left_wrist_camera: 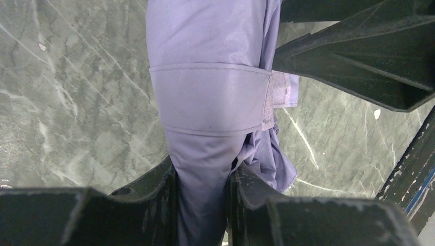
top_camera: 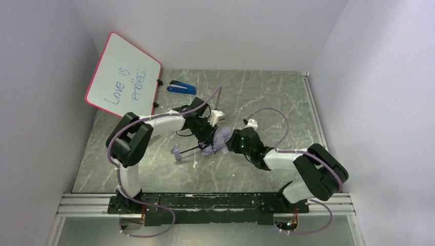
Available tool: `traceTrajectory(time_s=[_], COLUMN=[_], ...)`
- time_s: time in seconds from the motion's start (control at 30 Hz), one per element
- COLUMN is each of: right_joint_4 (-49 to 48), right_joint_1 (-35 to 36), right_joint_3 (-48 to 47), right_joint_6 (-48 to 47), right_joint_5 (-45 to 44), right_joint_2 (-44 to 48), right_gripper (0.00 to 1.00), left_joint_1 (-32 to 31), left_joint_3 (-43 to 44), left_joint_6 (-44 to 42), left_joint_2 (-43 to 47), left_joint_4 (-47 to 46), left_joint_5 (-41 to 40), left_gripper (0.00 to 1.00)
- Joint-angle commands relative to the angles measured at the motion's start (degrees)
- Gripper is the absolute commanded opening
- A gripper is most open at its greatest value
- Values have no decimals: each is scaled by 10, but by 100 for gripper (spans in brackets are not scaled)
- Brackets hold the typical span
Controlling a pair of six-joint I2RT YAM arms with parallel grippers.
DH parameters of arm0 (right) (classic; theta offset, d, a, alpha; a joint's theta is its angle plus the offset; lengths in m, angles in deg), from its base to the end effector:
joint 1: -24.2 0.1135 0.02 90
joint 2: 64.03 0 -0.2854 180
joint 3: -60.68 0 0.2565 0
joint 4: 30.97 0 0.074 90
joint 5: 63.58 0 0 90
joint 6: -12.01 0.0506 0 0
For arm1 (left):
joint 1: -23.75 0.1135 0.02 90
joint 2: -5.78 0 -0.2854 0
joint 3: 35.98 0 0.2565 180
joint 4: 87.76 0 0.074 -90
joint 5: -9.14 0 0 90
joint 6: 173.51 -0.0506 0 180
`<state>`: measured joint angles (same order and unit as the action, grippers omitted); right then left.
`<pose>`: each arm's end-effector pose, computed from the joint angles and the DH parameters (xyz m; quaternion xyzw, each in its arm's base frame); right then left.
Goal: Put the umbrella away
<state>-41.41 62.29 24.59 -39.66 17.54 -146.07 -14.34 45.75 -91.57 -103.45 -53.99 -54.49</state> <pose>0.2093 0.1541 0.1398 0.0373 0.8863 0.2282 0.4012 0.3001 -0.2638 0.1599 0.4217 0.8456 -0.2760 0.1761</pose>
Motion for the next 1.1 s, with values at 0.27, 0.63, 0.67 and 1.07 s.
traceTrajectory(time_s=[0.27,0.63,0.67,1.07], right_joint_4=[-71,-124,-129,-135], right_joint_1=[-4,-3,-4,-4], right_joint_3=[10,38,40,51], right_joint_6=[-15,25,27,32], right_joint_5=[107,157,159,160], right_joint_2=[-22,-44,-47,-49], right_gripper=[45,43,42,41], left_joint_1=[0,-1,-1,-1], left_joint_3=[-23,-19,-19,-17], left_joint_6=[2,1,1,1], left_joint_2=[-10,-10,-10,-10], left_joint_4=[34,37,37,39], left_joint_5=[-91,-94,-94,-95], left_gripper=[5,5,5,5])
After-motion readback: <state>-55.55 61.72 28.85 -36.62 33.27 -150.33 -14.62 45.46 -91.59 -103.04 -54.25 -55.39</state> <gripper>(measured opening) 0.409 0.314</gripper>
